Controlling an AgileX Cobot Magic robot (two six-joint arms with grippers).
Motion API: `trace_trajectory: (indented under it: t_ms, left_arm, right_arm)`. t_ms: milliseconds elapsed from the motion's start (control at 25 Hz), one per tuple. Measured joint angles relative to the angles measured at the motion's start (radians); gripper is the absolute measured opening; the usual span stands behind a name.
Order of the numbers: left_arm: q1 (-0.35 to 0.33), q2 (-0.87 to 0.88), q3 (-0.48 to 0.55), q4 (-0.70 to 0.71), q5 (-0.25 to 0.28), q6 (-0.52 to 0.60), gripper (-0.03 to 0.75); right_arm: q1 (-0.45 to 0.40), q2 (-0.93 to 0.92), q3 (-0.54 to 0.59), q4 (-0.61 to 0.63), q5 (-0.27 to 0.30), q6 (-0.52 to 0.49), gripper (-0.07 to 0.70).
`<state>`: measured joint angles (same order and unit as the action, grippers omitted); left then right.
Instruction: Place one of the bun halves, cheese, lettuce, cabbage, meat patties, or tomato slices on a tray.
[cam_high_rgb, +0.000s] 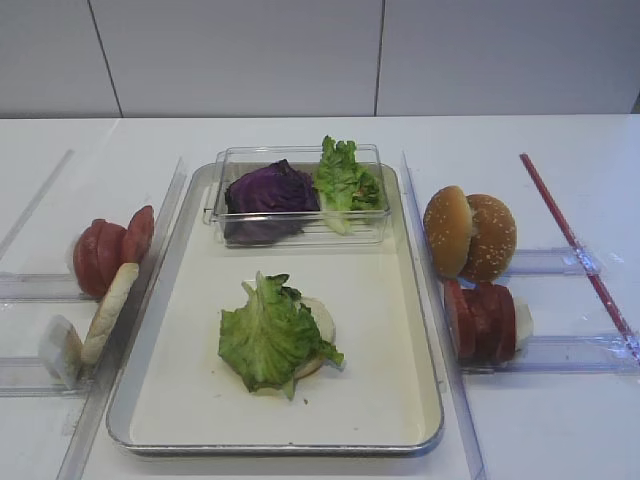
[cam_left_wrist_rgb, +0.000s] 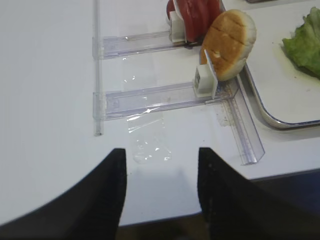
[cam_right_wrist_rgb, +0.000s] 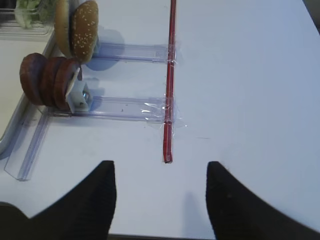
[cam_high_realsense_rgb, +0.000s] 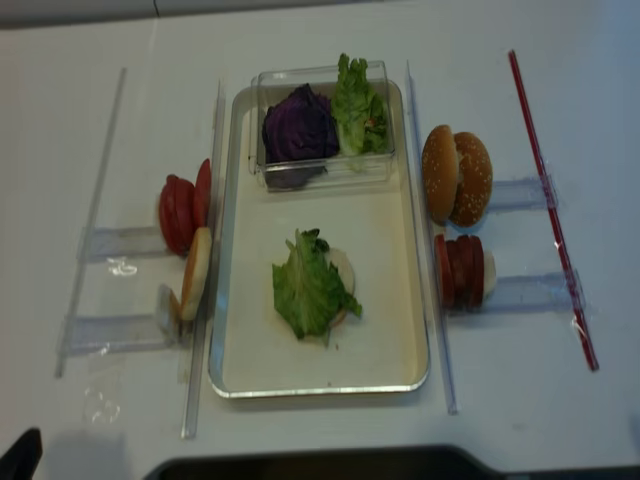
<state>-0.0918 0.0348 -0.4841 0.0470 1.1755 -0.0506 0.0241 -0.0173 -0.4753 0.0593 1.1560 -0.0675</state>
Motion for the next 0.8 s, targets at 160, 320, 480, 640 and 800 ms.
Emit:
trace_trajectory:
  t_ms: [160, 320, 480, 640, 800]
  left_arm:
    - [0.0, 0.0, 0.0, 0.0, 0.0, 0.0, 0.343]
    - [0.0, 0.0, 0.0, 0.0, 0.0, 0.0, 0.343]
    - [0.0, 0.0, 0.0, 0.0, 0.0, 0.0, 0.343]
    - [0.0, 0.0, 0.0, 0.0, 0.0, 0.0, 0.343]
    - [0.0, 0.0, 0.0, 0.0, 0.0, 0.0, 0.343]
  right_arm:
    - [0.0, 0.0, 0.007, 0.007, -0.02, -0.001, 0.47]
    - [0.0, 0.0, 0.007, 0.008, -0.022, -0.001, 0.525]
    - [0.0, 0.0, 0.007, 0.008, -0.022, 0.003, 0.534]
    - [0.0, 0.0, 0.007, 0.008, -0.023, 0.003, 0.534]
    - [0.0, 0.0, 0.007, 0.008, -0.023, 0.003, 0.534]
